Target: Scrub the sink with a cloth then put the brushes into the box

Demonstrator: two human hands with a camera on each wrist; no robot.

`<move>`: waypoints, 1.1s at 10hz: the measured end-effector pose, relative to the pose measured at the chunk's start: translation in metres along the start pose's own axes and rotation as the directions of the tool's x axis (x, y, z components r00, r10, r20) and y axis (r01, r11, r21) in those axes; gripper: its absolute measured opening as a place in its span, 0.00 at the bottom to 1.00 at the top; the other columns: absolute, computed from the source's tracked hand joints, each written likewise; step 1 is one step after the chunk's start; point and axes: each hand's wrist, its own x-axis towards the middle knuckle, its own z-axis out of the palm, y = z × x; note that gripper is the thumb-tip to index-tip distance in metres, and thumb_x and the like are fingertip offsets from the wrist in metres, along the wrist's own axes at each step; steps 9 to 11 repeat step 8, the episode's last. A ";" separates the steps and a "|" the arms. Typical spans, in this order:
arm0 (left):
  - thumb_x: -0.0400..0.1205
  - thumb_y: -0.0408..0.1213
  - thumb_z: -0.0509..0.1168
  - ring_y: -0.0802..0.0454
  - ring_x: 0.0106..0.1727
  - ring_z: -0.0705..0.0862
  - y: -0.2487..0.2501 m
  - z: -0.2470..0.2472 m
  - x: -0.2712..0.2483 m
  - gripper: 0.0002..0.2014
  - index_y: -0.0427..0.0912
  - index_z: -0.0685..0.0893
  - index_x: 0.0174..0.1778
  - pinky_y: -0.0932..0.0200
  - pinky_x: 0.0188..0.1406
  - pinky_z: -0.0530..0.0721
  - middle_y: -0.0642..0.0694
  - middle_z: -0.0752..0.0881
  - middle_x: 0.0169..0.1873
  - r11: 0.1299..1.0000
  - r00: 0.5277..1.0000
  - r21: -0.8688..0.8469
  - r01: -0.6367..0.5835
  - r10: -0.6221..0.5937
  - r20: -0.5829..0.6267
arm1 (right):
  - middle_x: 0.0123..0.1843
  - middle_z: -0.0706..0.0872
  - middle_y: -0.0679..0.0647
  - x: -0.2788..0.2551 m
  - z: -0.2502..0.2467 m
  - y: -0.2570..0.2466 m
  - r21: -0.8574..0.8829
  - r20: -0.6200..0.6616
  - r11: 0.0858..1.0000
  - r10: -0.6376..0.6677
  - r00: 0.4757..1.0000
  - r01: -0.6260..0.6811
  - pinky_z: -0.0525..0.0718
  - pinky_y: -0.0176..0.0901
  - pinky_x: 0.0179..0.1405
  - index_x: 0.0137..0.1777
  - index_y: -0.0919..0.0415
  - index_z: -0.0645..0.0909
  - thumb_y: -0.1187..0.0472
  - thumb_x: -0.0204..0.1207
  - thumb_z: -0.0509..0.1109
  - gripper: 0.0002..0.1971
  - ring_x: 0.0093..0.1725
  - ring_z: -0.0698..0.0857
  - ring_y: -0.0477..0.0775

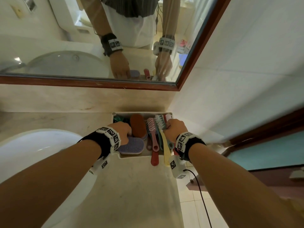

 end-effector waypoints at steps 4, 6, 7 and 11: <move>0.81 0.45 0.63 0.46 0.62 0.82 0.009 -0.034 0.002 0.18 0.54 0.78 0.68 0.50 0.61 0.83 0.49 0.81 0.66 0.997 0.965 -0.063 0.044 -0.058 -0.256 | 0.42 0.90 0.58 0.014 0.013 -0.006 0.214 0.040 0.970 0.112 0.993 -0.118 0.91 0.50 0.42 0.42 0.62 0.88 0.65 0.69 0.70 0.06 0.39 0.89 0.58; 0.81 0.42 0.63 0.46 0.61 0.82 0.001 -0.031 0.003 0.18 0.51 0.79 0.68 0.50 0.60 0.84 0.47 0.82 0.64 0.996 0.959 -0.079 0.051 -0.071 -0.275 | 0.40 0.85 0.56 0.024 0.028 -0.011 0.150 -0.005 0.980 0.132 0.991 -0.129 0.81 0.41 0.35 0.44 0.62 0.85 0.62 0.72 0.69 0.05 0.38 0.85 0.59; 0.81 0.41 0.63 0.47 0.62 0.82 -0.005 -0.027 0.003 0.18 0.51 0.80 0.68 0.52 0.62 0.83 0.48 0.81 0.65 0.992 0.959 -0.106 0.061 -0.088 -0.270 | 0.41 0.85 0.55 0.023 0.027 -0.007 0.093 -0.006 0.985 0.145 0.989 -0.144 0.84 0.42 0.35 0.46 0.60 0.84 0.58 0.73 0.71 0.06 0.36 0.85 0.57; 0.80 0.39 0.62 0.47 0.61 0.82 -0.008 -0.026 0.002 0.18 0.53 0.80 0.67 0.52 0.61 0.83 0.48 0.81 0.65 0.989 0.962 -0.140 0.046 -0.081 -0.259 | 0.39 0.86 0.53 0.016 0.018 -0.003 0.087 -0.013 0.987 0.139 0.990 -0.138 0.90 0.48 0.39 0.44 0.58 0.83 0.57 0.74 0.71 0.05 0.35 0.86 0.54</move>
